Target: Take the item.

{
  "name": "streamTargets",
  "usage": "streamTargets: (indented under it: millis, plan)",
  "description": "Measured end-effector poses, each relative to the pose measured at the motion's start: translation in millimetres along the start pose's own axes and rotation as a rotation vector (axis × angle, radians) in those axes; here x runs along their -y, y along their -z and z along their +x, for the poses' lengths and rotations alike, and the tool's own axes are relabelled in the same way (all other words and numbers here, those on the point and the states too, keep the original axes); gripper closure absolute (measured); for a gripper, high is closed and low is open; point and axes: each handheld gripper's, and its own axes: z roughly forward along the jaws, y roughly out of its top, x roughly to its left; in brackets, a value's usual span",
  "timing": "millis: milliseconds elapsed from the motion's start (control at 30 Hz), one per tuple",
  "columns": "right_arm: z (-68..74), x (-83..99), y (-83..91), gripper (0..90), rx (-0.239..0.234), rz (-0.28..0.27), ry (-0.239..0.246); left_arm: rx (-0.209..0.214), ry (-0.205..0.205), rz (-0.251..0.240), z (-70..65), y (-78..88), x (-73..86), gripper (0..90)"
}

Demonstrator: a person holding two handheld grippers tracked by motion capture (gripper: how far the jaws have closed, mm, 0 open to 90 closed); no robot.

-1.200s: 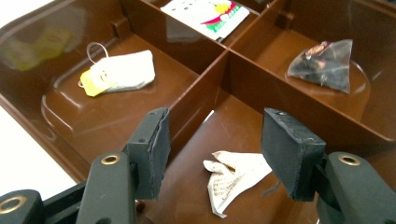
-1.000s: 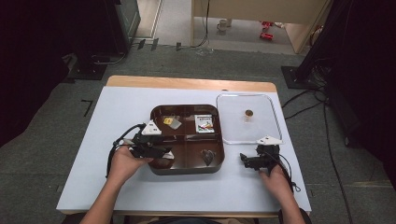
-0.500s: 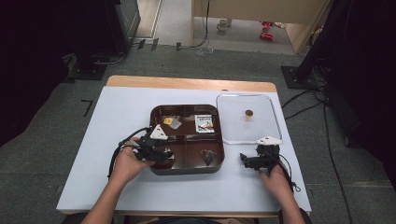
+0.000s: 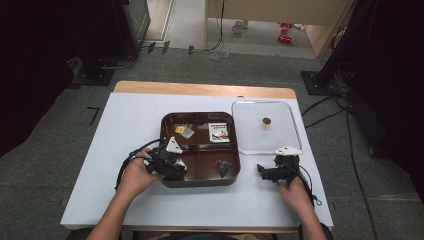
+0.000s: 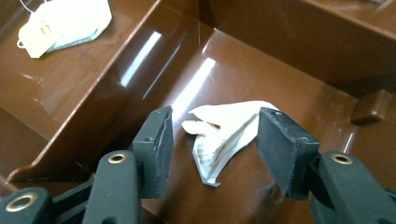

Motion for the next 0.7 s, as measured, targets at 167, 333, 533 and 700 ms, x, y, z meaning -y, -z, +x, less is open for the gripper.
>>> streamTargets:
  millis: [167, 333, 533, 700]
  plan:
    - [0.0, 0.0, 0.0, 0.0, 0.000, 0.000, 0.000, -0.010, 0.026, 0.059, -0.6, -0.5, -3.2, 52.5]
    - [0.0, 0.0, 0.0, 0.0, 0.000, 0.000, 0.000, -0.026, 0.037, 0.096, -0.4, -1.6, -5.2, 56.7]
    - [0.0, 0.0, 0.0, 0.0, 0.000, 0.000, 0.000, -0.021, 0.083, 0.126, 5.0, -1.5, -6.4, 69.1]
    - [0.0, 0.0, 0.0, 0.0, 0.000, 0.000, 0.000, -0.002, 0.092, 0.119, 8.1, -0.7, -6.1, 77.3]
